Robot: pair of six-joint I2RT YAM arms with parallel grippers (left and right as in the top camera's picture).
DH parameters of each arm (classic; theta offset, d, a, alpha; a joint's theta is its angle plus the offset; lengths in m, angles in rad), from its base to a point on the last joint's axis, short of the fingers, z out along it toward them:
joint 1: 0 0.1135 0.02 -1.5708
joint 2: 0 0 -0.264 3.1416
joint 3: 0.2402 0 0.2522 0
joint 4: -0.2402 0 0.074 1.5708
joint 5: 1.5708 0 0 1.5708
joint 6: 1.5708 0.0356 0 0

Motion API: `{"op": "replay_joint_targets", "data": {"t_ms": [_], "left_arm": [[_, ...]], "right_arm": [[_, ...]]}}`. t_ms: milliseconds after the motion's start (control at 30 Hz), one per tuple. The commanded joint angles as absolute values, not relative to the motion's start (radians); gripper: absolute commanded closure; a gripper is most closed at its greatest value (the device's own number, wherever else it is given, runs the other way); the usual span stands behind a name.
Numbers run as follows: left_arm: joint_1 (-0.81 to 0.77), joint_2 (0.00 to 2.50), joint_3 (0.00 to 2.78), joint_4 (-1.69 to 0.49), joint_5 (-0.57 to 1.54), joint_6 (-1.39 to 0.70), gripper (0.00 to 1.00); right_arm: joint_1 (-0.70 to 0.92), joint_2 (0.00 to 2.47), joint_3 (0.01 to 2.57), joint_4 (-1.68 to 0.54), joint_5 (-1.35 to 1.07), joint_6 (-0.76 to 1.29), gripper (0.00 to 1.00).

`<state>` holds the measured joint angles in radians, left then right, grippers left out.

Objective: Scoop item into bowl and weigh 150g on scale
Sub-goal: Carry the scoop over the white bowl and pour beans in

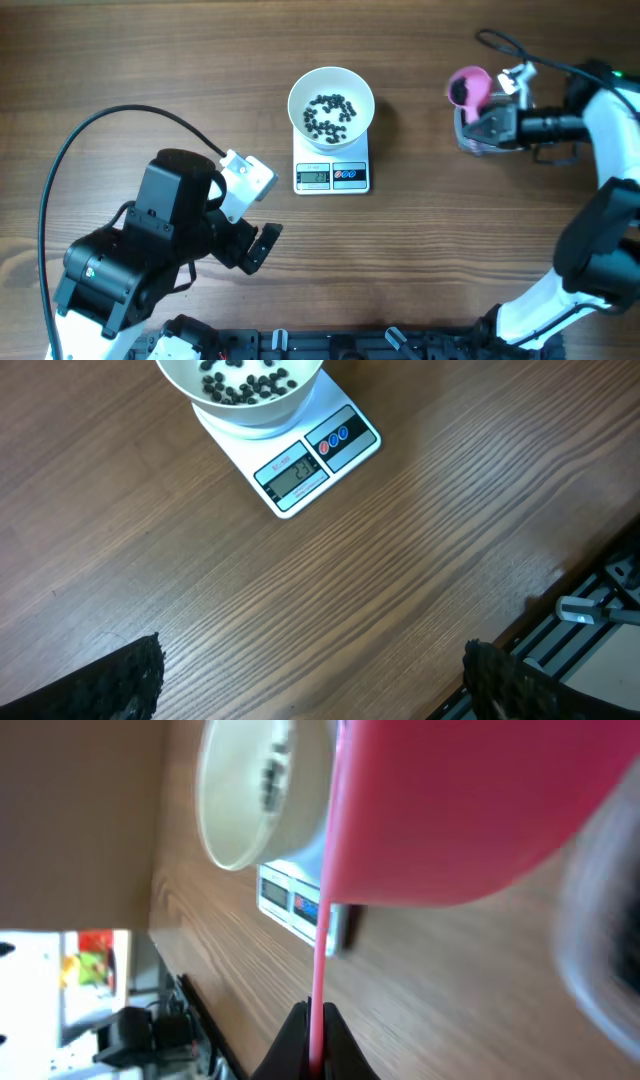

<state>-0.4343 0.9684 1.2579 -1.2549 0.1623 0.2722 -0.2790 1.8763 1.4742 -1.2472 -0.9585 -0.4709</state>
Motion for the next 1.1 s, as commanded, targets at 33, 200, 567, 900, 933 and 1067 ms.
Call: {"op": "replay_joint_targets", "data": {"t_ms": [33,200,567,900,933,1067], "left_arm": [[-0.427,0.963,1.270,-1.254,0.160,0.284,0.00],[-0.427,0.963,1.270,-1.253,0.160,0.284,0.00],[-0.427,0.963,1.270,-1.253,0.160,0.284,0.00],[-0.427,0.963,1.270,-1.254,0.160,0.284,0.00],[-0.427,0.963,1.270,-1.253,0.160,0.284,0.00],[-0.427,0.963,1.270,-1.254,0.160,0.284,0.00]], "right_arm": [[-0.130,1.800,1.510,-1.138,-1.036,-0.370,0.95],[0.002,1.797,1.515,-1.072,-0.899,-0.308,0.95],[0.276,1.797,1.515,-1.060,-0.376,-0.286,0.96],[0.422,1.797,1.515,-0.971,0.012,-0.290,0.96],[0.430,1.797,1.515,-0.968,0.036,-0.293,0.96],[0.466,1.797,1.515,-0.961,0.102,-0.325,0.95]]}}
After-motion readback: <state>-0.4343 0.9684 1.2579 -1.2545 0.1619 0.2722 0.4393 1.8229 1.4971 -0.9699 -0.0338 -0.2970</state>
